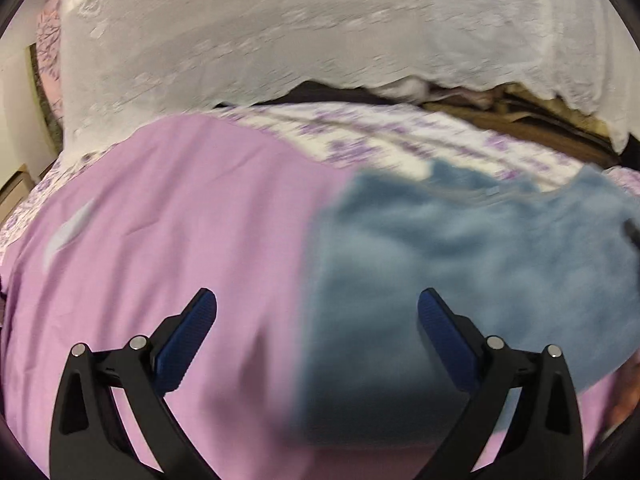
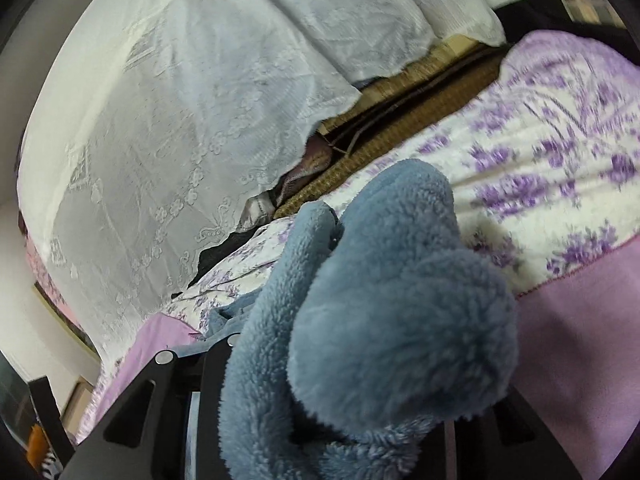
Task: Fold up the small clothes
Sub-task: 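Lift the folded jacket with the right gripper and carry it aside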
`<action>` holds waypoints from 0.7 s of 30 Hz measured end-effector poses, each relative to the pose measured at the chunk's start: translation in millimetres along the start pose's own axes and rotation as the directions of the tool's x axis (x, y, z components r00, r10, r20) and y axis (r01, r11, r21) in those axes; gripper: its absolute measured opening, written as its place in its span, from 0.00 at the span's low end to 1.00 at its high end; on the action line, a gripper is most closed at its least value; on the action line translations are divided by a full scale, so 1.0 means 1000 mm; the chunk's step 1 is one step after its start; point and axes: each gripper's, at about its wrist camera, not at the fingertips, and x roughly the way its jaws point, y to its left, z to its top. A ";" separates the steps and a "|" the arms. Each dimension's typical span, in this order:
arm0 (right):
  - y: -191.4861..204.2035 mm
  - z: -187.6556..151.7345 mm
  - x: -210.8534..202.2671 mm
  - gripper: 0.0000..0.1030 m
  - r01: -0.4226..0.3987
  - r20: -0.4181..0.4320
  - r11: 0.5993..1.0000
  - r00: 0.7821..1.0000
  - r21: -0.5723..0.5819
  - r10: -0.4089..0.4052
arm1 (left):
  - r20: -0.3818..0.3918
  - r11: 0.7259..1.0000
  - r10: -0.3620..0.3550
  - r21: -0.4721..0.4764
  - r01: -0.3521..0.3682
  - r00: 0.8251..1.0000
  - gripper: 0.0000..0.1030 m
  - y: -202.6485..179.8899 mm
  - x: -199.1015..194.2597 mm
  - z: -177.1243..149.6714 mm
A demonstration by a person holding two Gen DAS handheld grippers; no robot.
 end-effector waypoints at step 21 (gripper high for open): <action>0.111 -0.004 -0.001 0.33 0.096 0.012 0.975 0.995 -0.199 -0.095 | -0.128 0.984 0.100 -0.136 -0.117 0.987 0.96 0.085 0.033 -0.024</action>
